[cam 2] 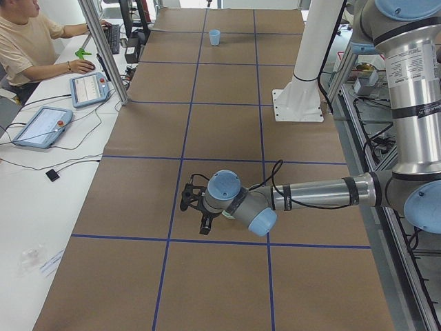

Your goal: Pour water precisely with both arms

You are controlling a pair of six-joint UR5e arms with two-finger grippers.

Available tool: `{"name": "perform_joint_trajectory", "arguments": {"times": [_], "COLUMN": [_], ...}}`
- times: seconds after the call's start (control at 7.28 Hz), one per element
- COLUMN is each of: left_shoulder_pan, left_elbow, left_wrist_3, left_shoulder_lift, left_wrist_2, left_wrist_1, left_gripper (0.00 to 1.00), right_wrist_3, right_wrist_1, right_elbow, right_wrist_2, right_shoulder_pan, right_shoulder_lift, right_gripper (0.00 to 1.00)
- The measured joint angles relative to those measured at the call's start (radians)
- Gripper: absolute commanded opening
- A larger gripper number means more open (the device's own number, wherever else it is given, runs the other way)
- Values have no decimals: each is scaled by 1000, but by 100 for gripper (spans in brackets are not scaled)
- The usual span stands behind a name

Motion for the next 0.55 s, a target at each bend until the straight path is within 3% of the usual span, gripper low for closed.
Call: {"name": "perform_joint_trajectory", "arguments": {"times": [0.55], "left_shoulder_pan": [231], "left_elbow": [11], "left_wrist_3": [-197], "left_shoulder_lift": [40], "left_wrist_2": [149], "left_wrist_1": [-111], "left_gripper": [100], "right_wrist_3": [-1], "right_wrist_1": [5], "right_elbow": [0], "right_wrist_2": [-2], "right_shoulder_pan": [0], "right_shoulder_lift": [-13], "right_gripper": [100]}}
